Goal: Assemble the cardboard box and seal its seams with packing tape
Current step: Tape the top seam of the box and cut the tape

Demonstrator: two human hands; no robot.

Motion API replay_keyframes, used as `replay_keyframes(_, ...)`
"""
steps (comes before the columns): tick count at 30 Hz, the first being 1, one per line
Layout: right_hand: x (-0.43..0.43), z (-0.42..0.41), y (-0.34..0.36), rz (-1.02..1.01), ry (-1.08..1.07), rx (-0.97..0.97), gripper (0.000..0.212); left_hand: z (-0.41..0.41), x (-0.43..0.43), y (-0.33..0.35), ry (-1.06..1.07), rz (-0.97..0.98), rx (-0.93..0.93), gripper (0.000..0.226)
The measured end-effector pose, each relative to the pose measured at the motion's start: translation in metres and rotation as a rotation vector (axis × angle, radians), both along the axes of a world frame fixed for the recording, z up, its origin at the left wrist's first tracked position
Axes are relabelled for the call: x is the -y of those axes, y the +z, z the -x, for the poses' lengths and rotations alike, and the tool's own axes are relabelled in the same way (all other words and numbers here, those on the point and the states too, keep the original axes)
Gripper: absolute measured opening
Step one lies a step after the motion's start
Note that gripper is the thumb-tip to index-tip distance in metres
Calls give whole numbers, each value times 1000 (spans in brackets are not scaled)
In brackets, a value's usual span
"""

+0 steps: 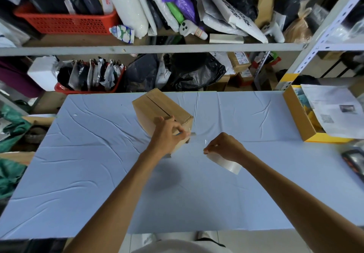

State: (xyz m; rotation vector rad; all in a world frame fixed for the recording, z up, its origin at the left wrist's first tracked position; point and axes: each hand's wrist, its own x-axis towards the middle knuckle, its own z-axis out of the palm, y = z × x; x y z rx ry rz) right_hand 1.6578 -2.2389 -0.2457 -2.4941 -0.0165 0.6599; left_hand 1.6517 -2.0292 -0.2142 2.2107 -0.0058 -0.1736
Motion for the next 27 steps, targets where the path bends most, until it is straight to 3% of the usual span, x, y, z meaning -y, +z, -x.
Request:
replay_keyframes(6,-6,4,2,-45,-3,1,16,3,22,-19,50,-283,69,15)
replay_keyframes(14,-13,4,3,-33,11,13,19,0,22,-22,-12,-393,60,14)
replay_keyframes(27,-30,3,1,-296,-172,-85,13,-13,9,-21,-211,-728,-6,27)
